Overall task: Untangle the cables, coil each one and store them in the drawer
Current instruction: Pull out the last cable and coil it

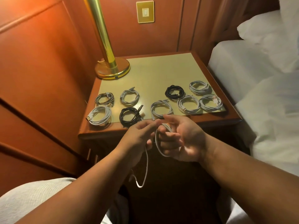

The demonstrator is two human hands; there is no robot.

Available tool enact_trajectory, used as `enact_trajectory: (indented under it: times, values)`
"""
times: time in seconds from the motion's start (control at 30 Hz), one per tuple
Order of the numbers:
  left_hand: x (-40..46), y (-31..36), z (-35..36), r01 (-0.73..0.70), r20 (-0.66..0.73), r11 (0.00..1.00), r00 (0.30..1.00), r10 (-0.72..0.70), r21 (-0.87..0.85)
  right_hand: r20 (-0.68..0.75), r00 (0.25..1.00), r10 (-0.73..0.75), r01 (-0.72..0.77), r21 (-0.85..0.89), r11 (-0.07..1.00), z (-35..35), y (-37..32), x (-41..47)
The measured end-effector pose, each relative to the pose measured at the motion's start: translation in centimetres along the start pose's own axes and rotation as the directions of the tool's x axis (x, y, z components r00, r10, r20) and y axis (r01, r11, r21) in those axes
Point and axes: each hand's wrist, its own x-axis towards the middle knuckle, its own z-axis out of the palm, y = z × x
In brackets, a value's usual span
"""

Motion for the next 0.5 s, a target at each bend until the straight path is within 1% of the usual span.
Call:
enact_trajectory:
  times: [0.03,0.1,0.17,0.2,0.27,0.33,0.37,0.4,0.43,0.47,0.5]
  values:
    - [-0.2,-0.2,0.3,0.042,0.026,0.997,0.999,-0.04,-0.061,0.022,1.0,-0.022,0.021,0.045,0.999,0.0,0.3,0.0]
    - [-0.5,-0.6,1.2,0.134,0.053,0.979,0.99,-0.128,-0.155,0.027,0.997,-0.079,0.077,0.08,0.994,0.3,0.8,-0.2]
    - [-0.9,-0.6,2.0,0.193,0.041,0.958,0.981,-0.189,-0.212,-0.017,0.99,-0.142,0.142,0.05,0.989,0.7,1.1,-0.4]
    - [-1.0,-0.7,2.2,0.198,0.031,0.956,0.98,-0.196,-0.216,-0.057,0.981,-0.184,0.186,0.028,0.982,0.8,1.2,-0.4]
    - [-0.8,-1.0,2.3,0.191,0.008,0.969,0.981,-0.192,-0.155,-0.093,0.953,-0.288,0.288,-0.014,0.957,1.1,1.0,-0.6]
    - [-0.6,-1.2,2.2,0.195,-0.013,0.979,0.98,-0.197,-0.063,-0.026,0.926,-0.377,0.373,-0.104,0.922,1.2,0.5,-0.7]
    - [-0.5,-1.3,2.0,0.205,-0.012,0.978,0.979,-0.205,-0.038,0.003,0.909,-0.418,0.41,-0.194,0.891,1.2,0.2,-0.7]
    - [-0.5,-1.4,2.0,0.21,0.011,0.978,0.978,-0.21,-0.013,0.008,0.884,-0.468,0.443,-0.34,0.83,1.0,-0.2,-0.7]
    - [-0.5,-1.4,1.9,0.203,0.033,0.978,0.978,-0.204,0.047,-0.003,0.845,-0.534,0.451,-0.531,0.717,0.8,-0.5,-0.8]
    - [-0.5,-1.4,2.0,0.184,0.048,0.975,0.98,-0.191,0.122,0.001,0.795,-0.607,0.422,-0.72,0.551,0.5,-0.8,-0.9]
    - [-0.5,-1.2,2.0,0.151,0.061,0.969,0.984,-0.165,0.196,0.034,0.754,-0.657,0.363,-0.854,0.373,0.3,-1.0,-0.9]
